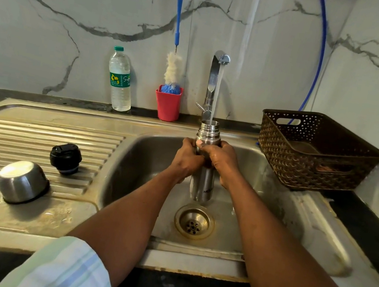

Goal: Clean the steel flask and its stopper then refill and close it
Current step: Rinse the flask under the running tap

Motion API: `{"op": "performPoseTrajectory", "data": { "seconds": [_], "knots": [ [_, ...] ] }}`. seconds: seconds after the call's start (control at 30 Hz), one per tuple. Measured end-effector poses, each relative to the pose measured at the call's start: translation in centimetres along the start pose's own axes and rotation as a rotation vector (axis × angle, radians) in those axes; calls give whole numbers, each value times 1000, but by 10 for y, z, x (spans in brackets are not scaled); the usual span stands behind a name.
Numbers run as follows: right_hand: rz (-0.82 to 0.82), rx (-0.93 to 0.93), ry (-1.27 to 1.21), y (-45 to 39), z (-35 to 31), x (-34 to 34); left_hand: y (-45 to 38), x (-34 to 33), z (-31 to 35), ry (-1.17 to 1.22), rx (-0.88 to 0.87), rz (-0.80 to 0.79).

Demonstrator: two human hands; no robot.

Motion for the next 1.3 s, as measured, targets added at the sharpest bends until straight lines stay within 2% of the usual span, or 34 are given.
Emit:
{"op": "performPoseTrajectory", "data": {
  "seconds": [1.0,1.3],
  "knots": [
    [25,-39,24,-5,5,3,1,1,-2,52,-8,-48],
    [90,-35,131,-1,1,3,-3,2,-6,21,3,-99]
  ]
}}
Point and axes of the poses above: each hand's wrist, its own y-axis away from the middle knuckle, its own x-axis out of the back of the hand, z = x × y, the point moved 4 cm from there along -y, towards the middle knuckle, and after that the axes turned 15 degrees about -z, right-handed, at the moved point
